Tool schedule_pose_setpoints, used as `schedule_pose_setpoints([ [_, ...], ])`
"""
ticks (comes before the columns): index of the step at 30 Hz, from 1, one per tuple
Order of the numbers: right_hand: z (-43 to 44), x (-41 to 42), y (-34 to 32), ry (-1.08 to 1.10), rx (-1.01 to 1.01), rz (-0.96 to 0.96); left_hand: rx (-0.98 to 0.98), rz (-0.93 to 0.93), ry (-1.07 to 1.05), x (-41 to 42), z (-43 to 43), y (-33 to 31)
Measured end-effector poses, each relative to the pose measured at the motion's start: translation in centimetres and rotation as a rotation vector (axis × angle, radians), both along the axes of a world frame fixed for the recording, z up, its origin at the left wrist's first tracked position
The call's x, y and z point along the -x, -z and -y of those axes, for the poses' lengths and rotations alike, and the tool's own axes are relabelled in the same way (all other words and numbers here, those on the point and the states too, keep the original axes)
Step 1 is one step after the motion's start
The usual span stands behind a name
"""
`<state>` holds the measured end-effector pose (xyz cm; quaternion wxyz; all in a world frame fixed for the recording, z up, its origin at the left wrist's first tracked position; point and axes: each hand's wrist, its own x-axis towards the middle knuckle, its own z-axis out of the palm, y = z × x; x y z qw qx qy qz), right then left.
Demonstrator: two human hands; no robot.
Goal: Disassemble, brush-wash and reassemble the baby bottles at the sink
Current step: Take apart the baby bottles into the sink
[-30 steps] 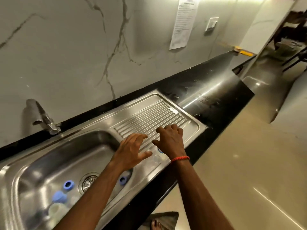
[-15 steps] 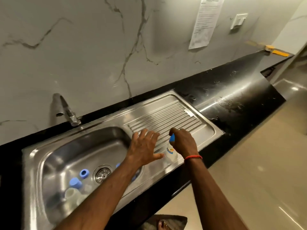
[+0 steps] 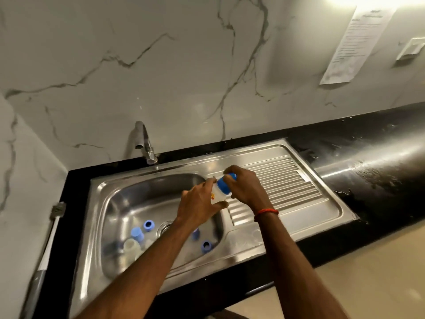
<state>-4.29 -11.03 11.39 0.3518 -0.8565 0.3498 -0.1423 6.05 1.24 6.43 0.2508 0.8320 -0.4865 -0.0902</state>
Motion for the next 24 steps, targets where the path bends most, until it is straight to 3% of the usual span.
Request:
schedule_pose_setpoints([
  [4, -1.0, -2.0, 0.8, -0.045, 0.038, -0.037, 0.066, -0.292, -0.027, -1.5, -1.7, 1.1],
  [7, -1.8, -3.4, 1.5, -0.083, 0.178, -0.190, 0.089, -0.303, -0.054, -2.1, -2.9, 1.9],
  [9, -2.2, -4.2, 2.1, -0.097, 0.156, -0.206, 0.127, -0.321, -0.094, -2.1, -3.7, 2.3],
  [15, -3.7, -6.2, 2.6, -0.187, 0.096, -0.115, 0.204, -0.276, -0.192, -2.0, -5.2, 1.9],
  [24, -5.0, -6.9, 4.3, -0.312, 0.031, 0.069, 0.144, -0.705, -0.062, -4.9, -8.5, 1.1],
])
